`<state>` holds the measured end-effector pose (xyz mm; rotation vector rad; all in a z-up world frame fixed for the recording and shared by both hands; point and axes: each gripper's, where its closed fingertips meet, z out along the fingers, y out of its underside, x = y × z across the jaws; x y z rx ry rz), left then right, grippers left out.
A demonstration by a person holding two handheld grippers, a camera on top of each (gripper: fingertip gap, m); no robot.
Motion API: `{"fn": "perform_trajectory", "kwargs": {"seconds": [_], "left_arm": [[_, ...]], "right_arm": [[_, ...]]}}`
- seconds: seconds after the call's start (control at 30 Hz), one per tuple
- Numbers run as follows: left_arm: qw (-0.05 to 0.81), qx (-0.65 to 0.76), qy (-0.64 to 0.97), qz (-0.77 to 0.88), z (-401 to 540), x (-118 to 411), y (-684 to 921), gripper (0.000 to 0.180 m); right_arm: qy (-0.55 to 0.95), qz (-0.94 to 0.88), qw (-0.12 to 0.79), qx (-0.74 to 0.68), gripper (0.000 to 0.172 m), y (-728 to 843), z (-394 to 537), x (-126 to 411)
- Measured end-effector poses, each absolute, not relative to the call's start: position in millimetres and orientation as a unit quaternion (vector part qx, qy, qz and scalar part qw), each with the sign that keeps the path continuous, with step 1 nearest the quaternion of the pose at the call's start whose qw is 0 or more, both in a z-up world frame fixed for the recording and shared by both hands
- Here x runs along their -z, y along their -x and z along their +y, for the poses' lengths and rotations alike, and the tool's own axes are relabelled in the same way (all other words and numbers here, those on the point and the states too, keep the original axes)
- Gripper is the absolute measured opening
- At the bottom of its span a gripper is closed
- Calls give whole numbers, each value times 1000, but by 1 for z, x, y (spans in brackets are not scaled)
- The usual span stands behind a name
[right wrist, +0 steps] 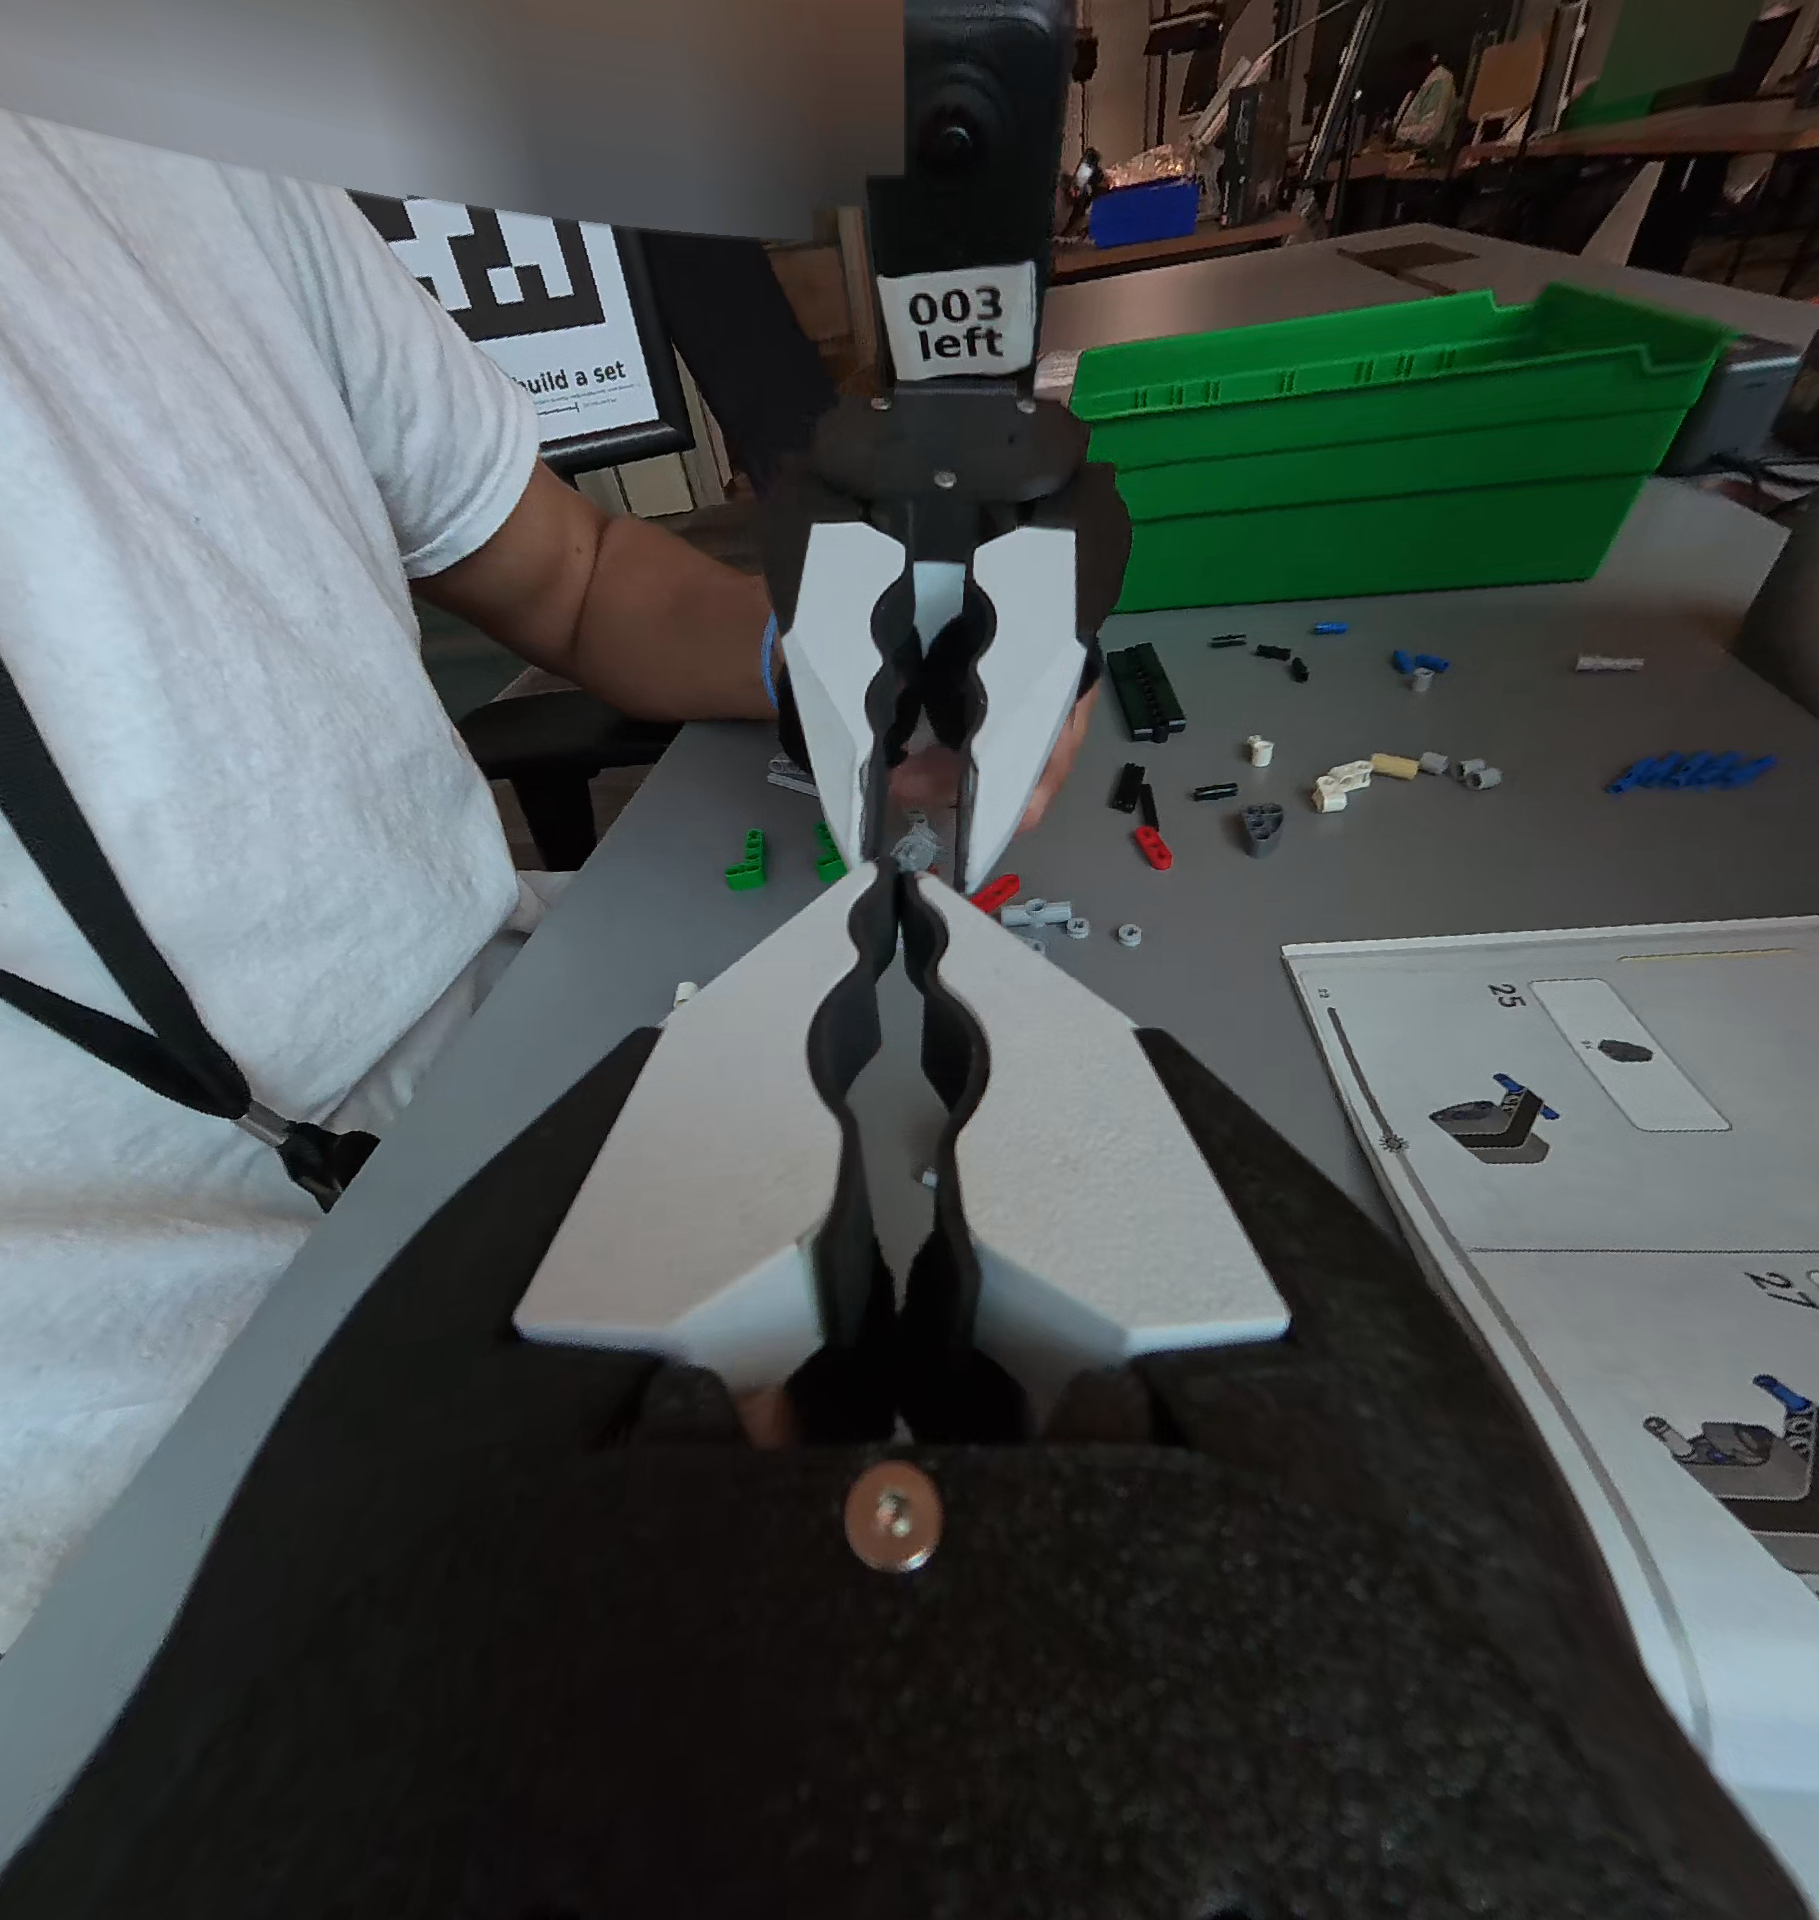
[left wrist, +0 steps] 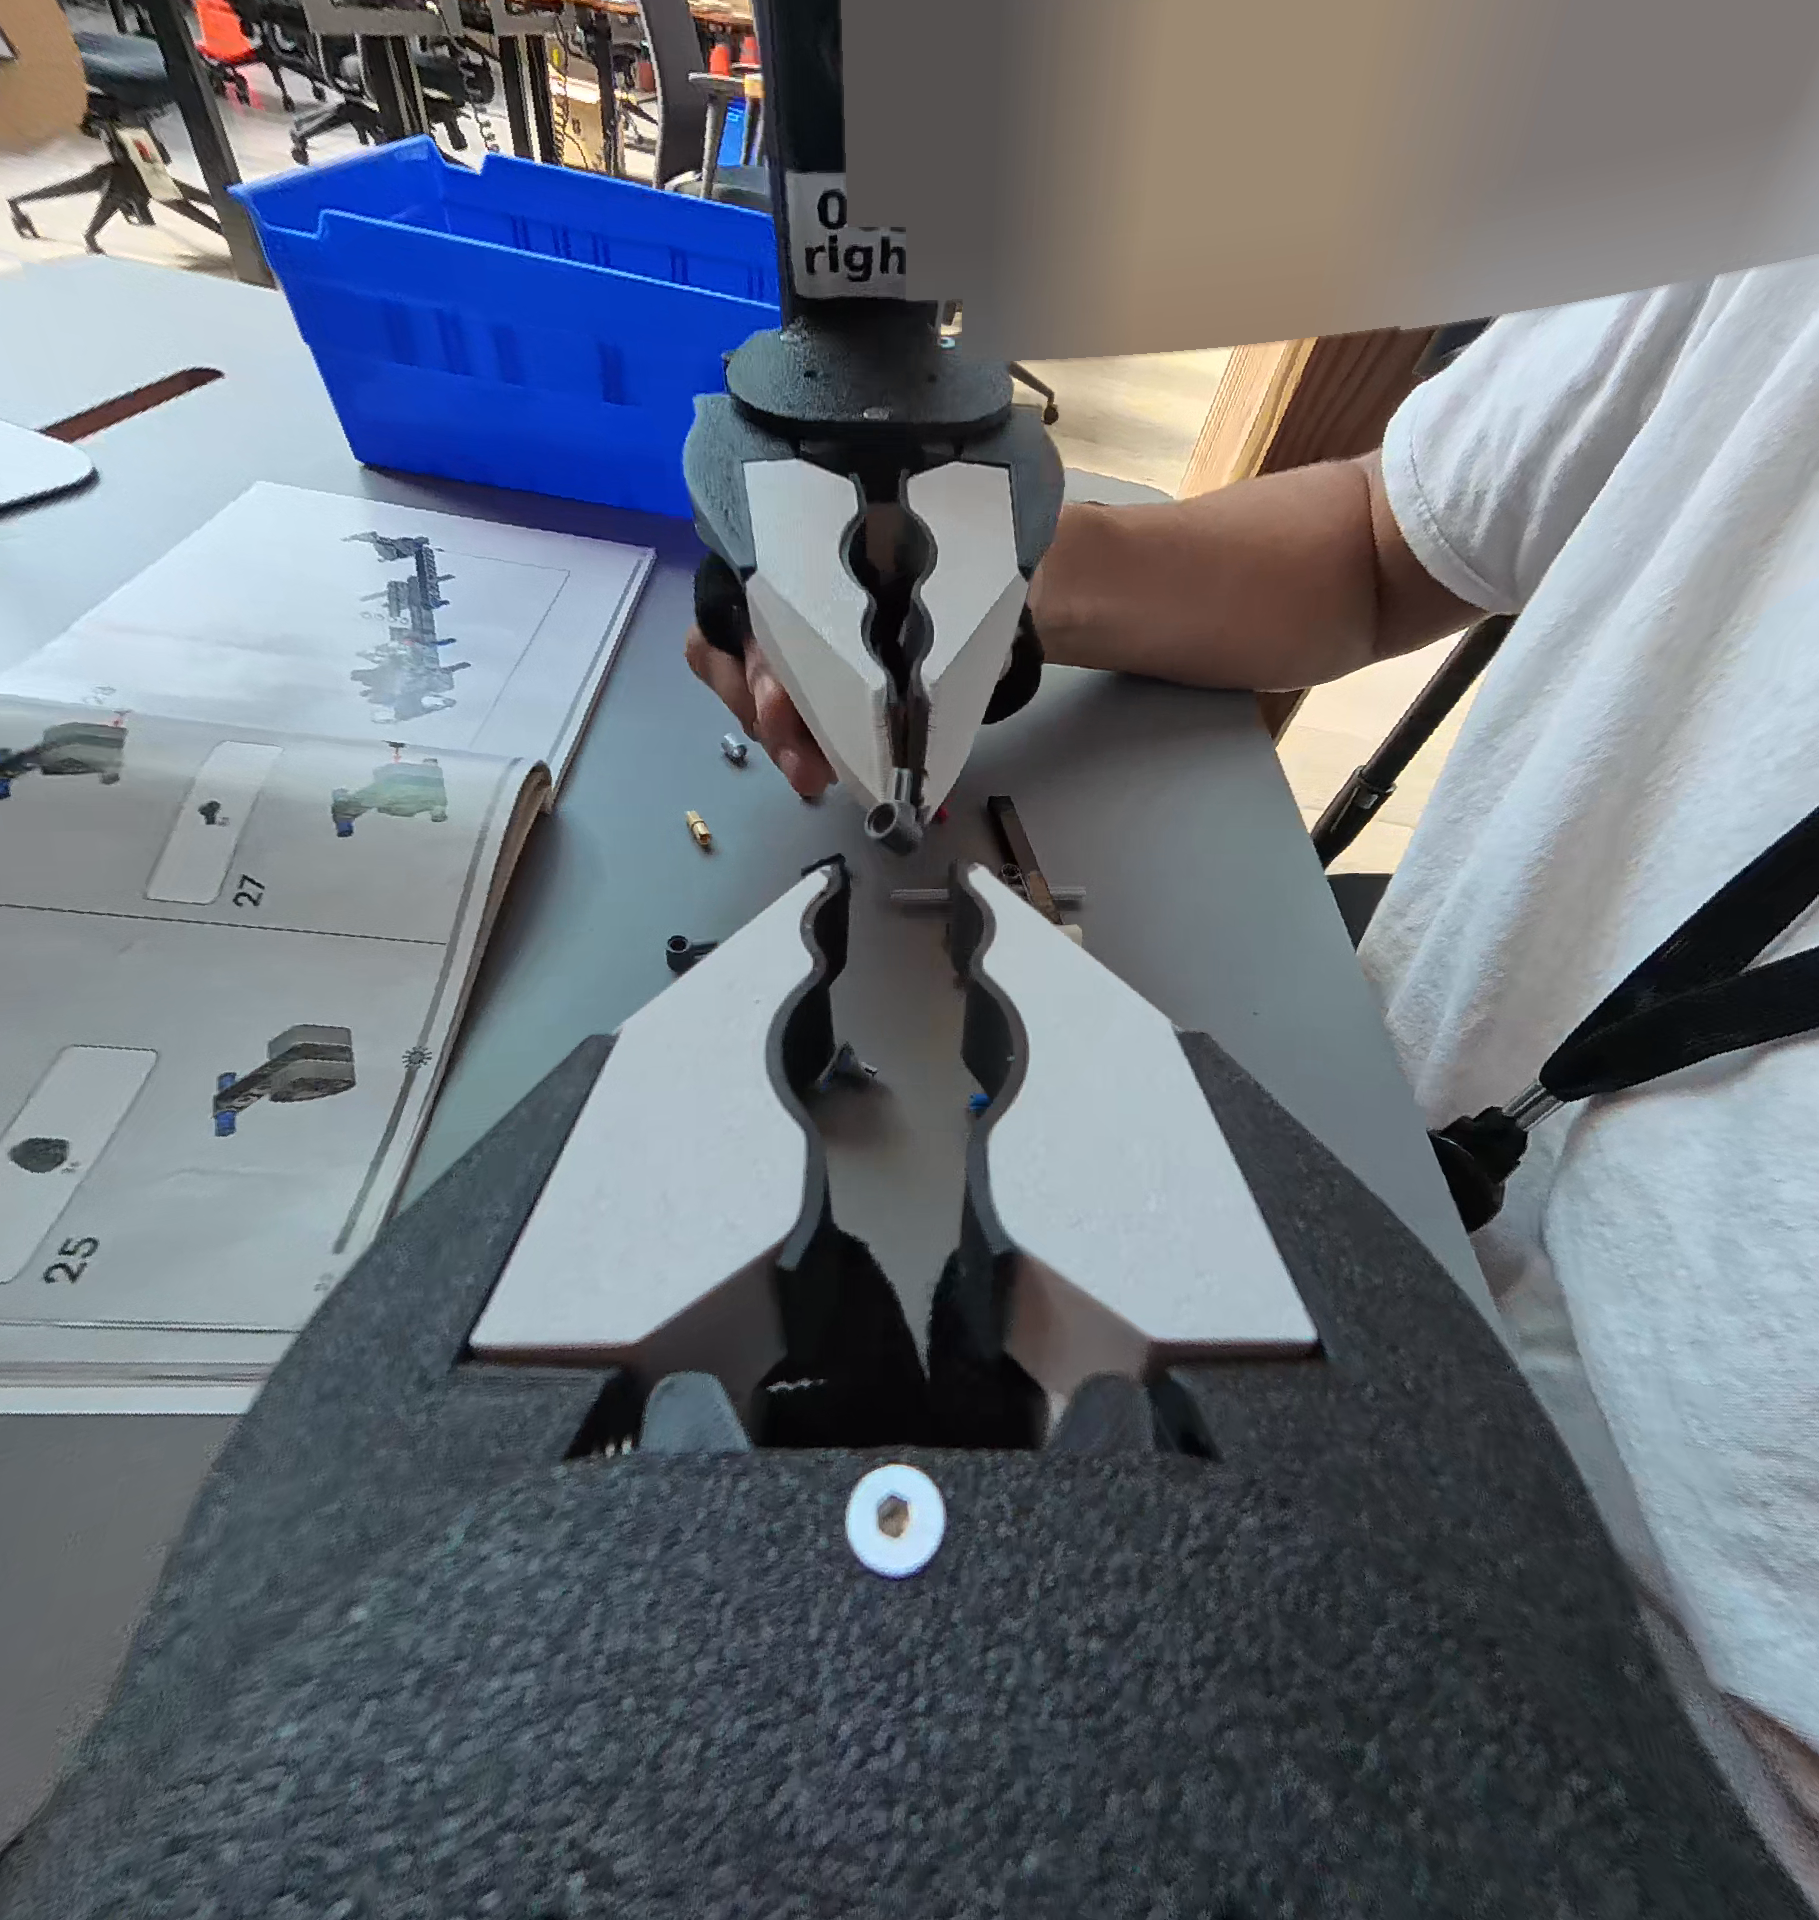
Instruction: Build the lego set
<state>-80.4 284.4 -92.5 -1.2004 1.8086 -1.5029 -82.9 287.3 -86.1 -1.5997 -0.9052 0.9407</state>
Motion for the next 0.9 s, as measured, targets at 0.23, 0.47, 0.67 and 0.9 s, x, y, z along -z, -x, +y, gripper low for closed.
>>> {"fn": "perform_trajectory", "kwargs": {"seconds": [0.23, 0.47, 0.67, 0.9], "left_arm": [[148, 650, 459, 587, 284, 80, 80, 16], [131, 664, 465, 571, 288, 83, 79, 6], [133, 656, 464, 580, 287, 84, 80, 8], [139, 660, 462, 576, 288, 81, 81, 5]], "right_arm": [[641, -419, 549, -334, 0, 86, 284, 85], [646, -403, 558, -329, 0, 84, 290, 86], [648, -389, 561, -338, 0, 84, 293, 84], [651, -391, 551, -346, 0, 86, 291, 87]]}}
